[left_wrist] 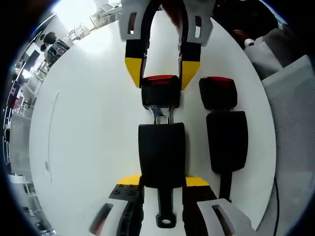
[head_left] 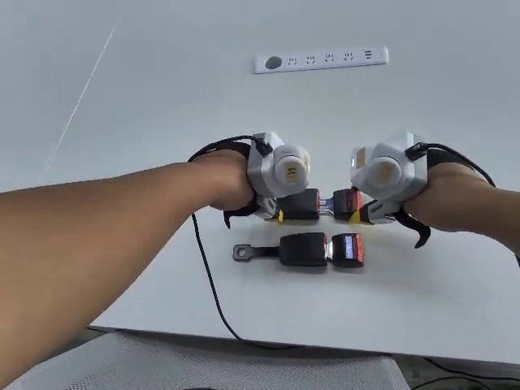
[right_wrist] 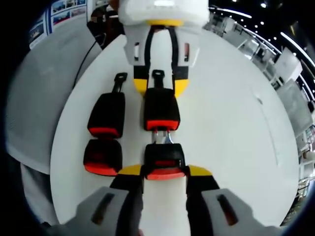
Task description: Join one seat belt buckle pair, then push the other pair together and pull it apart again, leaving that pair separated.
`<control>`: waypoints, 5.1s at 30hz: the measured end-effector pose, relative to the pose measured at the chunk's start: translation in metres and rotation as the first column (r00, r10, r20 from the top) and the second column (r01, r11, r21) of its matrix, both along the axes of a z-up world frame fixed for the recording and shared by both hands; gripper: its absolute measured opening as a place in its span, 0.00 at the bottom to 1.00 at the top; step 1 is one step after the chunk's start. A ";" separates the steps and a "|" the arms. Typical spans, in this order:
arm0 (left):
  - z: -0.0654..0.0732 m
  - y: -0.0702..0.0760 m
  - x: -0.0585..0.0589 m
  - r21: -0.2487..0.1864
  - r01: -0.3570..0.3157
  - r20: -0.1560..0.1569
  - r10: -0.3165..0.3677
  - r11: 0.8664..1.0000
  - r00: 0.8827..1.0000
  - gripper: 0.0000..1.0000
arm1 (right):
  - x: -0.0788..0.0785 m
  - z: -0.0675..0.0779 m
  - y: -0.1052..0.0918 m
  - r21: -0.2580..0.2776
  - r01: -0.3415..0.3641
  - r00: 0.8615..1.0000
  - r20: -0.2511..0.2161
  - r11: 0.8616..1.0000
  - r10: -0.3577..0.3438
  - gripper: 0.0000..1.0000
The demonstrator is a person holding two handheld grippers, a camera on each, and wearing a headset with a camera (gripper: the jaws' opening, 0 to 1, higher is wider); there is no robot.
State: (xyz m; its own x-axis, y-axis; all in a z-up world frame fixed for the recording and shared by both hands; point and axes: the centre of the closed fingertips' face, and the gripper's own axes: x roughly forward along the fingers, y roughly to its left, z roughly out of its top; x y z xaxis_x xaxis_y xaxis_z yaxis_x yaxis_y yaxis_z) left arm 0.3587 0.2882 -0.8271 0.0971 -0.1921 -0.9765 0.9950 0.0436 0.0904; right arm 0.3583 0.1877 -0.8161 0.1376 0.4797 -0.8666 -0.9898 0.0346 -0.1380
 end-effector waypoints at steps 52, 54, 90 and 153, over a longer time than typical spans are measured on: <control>-0.002 0.002 -0.001 0.063 -0.010 0.002 0.010 0.998 1.000 0.29 | -0.001 -0.002 0.015 0.001 0.008 1.000 -0.017 1.000 -0.008 0.30; -0.002 0.003 -0.002 0.058 -0.010 0.003 0.010 0.998 1.000 0.29 | 0.000 -0.003 0.011 0.002 0.010 1.000 -0.018 1.000 -0.010 0.30; -0.001 0.006 -0.002 0.019 -0.084 0.009 0.084 0.996 0.996 0.30 | -0.009 -0.001 -0.102 -0.068 0.117 0.993 0.014 0.991 -0.116 0.32; 0.066 0.119 -0.125 -0.517 -0.556 0.096 0.690 0.651 0.718 1.00 | -0.097 0.075 -0.121 0.336 0.525 0.836 -0.031 0.782 -0.548 1.00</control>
